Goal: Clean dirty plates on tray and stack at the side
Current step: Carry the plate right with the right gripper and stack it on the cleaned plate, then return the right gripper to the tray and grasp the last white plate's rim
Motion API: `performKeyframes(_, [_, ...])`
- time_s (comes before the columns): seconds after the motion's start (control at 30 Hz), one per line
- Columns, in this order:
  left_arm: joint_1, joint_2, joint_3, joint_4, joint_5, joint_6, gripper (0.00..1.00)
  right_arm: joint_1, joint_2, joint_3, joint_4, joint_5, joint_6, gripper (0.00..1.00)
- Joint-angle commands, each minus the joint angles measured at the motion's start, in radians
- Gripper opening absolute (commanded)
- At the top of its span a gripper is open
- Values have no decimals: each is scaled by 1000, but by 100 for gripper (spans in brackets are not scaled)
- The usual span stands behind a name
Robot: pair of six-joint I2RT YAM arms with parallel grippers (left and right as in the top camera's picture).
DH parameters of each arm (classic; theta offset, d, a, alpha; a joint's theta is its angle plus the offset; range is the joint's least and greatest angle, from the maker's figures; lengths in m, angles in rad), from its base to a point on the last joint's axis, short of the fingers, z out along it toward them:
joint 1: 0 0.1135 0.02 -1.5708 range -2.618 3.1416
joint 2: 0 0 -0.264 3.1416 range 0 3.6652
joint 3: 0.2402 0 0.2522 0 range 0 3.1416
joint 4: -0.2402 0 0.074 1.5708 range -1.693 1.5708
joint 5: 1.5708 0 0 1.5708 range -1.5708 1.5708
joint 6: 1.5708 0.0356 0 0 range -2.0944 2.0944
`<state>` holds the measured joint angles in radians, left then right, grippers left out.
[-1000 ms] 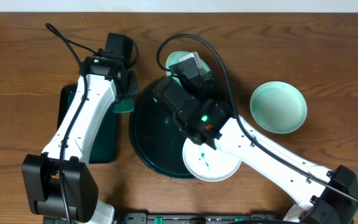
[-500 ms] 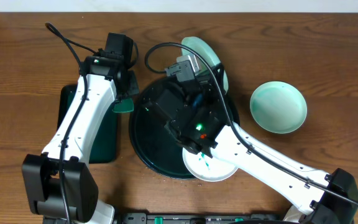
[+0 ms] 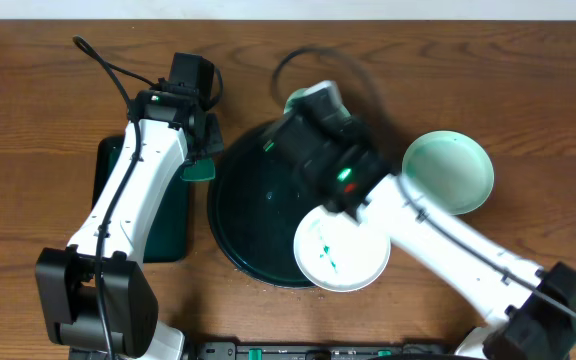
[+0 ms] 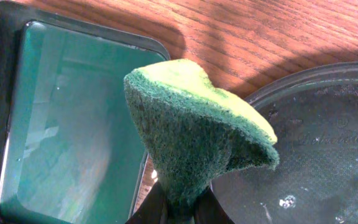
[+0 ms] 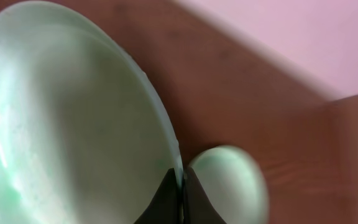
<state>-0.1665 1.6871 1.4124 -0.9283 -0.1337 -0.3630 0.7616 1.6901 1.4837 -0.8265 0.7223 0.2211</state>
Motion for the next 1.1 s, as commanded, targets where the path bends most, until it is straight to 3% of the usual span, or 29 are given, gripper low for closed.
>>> performKeyframes(0.0, [3,6,-9,-3,-8,-5,7,-150,-23,10,-2,-502,58,1])
performKeyframes(0.1, [3,6,-9,-3,-8,-5,7,-286,-32,10,-30,-740,55,1])
performKeyframes(0.23, [3,6,-9,-3,-8,-5,7,-475,-64,10,-138,-872,56,1])
performKeyframes(0.4, [3,6,-9,-3,-8,-5,7,-733,-111,10,-305,-822,66,1])
performKeyframes(0.6, [3,6,-9,-3,-8,-5,7,-950,-113,-28,-373,-708,101,1])
performKeyframes(0.77, [3,6,-9,-3,-8,-5,7,-1051,-113,-198,-235,-704,176,1])
performKeyframes(1.07, [3,6,-9,-3,-8,-5,7,-1034,-113,-443,70,-768,144,4])
